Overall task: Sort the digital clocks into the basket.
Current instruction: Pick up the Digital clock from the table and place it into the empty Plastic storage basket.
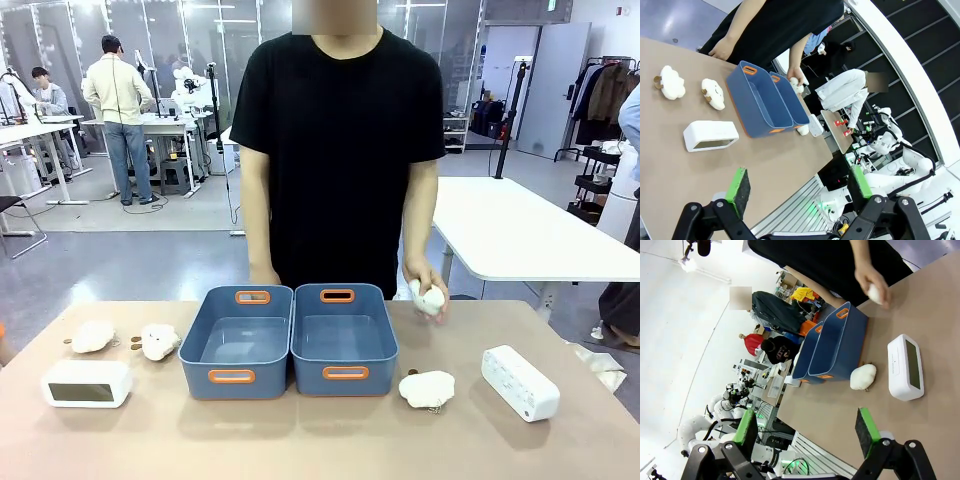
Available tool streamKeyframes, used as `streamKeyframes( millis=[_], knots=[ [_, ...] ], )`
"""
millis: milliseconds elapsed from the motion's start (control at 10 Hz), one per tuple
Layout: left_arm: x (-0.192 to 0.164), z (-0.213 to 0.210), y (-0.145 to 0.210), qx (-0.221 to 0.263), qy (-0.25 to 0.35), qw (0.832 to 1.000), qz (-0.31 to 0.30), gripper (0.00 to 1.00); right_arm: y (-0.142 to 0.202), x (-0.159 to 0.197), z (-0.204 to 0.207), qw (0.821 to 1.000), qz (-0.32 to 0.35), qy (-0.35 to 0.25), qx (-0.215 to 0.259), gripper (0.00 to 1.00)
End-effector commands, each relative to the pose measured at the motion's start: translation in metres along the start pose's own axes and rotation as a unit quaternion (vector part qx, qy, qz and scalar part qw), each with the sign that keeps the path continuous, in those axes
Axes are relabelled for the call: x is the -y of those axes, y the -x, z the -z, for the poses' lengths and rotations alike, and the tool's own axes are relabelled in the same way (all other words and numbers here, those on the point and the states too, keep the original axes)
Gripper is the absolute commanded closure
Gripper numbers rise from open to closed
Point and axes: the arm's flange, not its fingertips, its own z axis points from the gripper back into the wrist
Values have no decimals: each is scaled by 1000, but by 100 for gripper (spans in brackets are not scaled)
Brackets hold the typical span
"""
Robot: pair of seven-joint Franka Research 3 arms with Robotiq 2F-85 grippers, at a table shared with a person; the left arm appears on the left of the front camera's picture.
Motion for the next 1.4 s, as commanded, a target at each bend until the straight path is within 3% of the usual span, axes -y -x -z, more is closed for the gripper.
streamKeyframes(
  millis=[0, 900, 1000, 1100, 1200, 1300],
  knots=[
    [0, -2, 3, -5, 7, 1000, 5, 0, -1, 1, 0, 1000, -5, -5, 4, 0],
    [-4, -8, 1, -16, -7, 999, 39, 0, -1, 1, 0, 1000, -5, -5, 4, 0],
    [2, -9, -6, -29, -33, 996, 75, 0, -1, 1, 0, 1000, -5, -5, 4, 0],
    [13, -3, -17, -72, -98, 982, 143, 0, -1, 1, 0, 1000, -5, -5, 4, 0],
    [28, 12, -33, -139, -184, 946, 228, 0, -1, 1, 0, 1000, -5, -5, 4, 0],
    [42, 38, -45, -226, -208, 897, 317, 0, -1, 1, 0, 1000, -5, -5, 4, 0]
  ],
)
